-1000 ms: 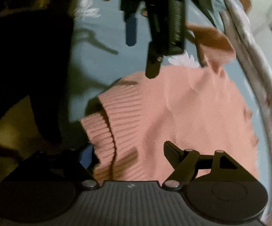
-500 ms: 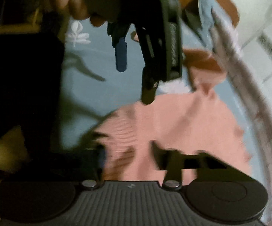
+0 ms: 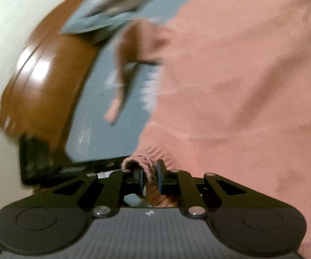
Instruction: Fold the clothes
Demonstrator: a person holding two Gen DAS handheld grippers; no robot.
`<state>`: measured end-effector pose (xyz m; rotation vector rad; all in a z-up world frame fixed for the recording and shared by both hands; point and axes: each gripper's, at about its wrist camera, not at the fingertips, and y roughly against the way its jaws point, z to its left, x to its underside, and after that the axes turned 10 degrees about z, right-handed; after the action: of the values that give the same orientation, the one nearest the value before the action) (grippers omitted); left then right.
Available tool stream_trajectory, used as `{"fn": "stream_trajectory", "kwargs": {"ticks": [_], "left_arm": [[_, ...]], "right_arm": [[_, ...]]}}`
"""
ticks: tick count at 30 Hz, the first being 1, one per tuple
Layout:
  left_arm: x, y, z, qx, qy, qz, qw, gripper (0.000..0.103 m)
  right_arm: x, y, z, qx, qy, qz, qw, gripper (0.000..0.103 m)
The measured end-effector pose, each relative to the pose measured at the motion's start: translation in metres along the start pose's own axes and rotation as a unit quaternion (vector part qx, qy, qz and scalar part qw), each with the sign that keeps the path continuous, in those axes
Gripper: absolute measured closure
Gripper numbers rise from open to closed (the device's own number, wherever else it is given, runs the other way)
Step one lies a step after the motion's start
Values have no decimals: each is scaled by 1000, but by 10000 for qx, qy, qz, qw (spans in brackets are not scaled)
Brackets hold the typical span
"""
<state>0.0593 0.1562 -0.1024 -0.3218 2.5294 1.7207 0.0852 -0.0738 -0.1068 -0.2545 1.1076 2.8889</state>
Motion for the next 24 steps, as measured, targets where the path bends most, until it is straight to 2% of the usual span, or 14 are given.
{"fn": "stream_trajectory", "kwargs": {"ticks": [2, 4, 6, 9, 11, 12, 13, 16, 17, 18, 19, 20, 21, 24], "left_arm": [[2, -5, -3, 54, -82, 85, 9999, 24], [6, -11, -8, 63, -239, 179, 9995, 24], [11, -18, -25, -139, -741, 128, 9971, 24], [27, -23, -60, -676, -1891, -363, 9790, 24], [43, -28, -83, -1228, -2825, -923, 9469, 24], [52, -32, -95, -1594, -3319, -1228, 9216, 24], [63, -38, -105, -2017, -3816, -1527, 8890, 24], [89, -55, -121, -2728, -4929, -2149, 7978, 24], [95, -60, -124, -2840, -5175, -2265, 7748, 24], [98, -64, -125, -2859, -5342, -2294, 7617, 28], [99, -66, -127, -2852, -5467, -2248, 7544, 45], [97, -67, -128, -2831, -5506, -2119, 7562, 56], [91, -66, -128, -2756, -5455, -1970, 7666, 71], [74, -45, -123, -2439, -5067, -1932, 8040, 73]], "right_arm": [[0, -2, 1, 209, 167, -33, 9996, 89], [-1, 0, 1, 115, 117, -113, 9998, 91], [-7, 2, 2, 169, 193, -164, 9995, 92], [-12, 2, 6, 232, 251, -99, 9994, 92], [-12, 1, 5, 238, 260, -56, 9994, 91], [-12, 0, 4, 235, 264, -36, 9994, 91], [-12, 0, 3, 222, 246, -23, 9994, 91], [-10, 1, 0, 162, 155, 3, 9997, 90], [-10, 1, 0, 161, 150, 6, 9998, 90], [-10, 1, 0, 162, 134, 5, 9998, 90], [-10, 1, -1, 166, 127, 16, 9998, 90], [-10, 1, -1, 178, 127, 37, 9998, 90], [-9, 1, -1, 204, 134, 57, 9997, 89], [-7, 3, 1, 251, 227, 141, 9993, 88]]}}
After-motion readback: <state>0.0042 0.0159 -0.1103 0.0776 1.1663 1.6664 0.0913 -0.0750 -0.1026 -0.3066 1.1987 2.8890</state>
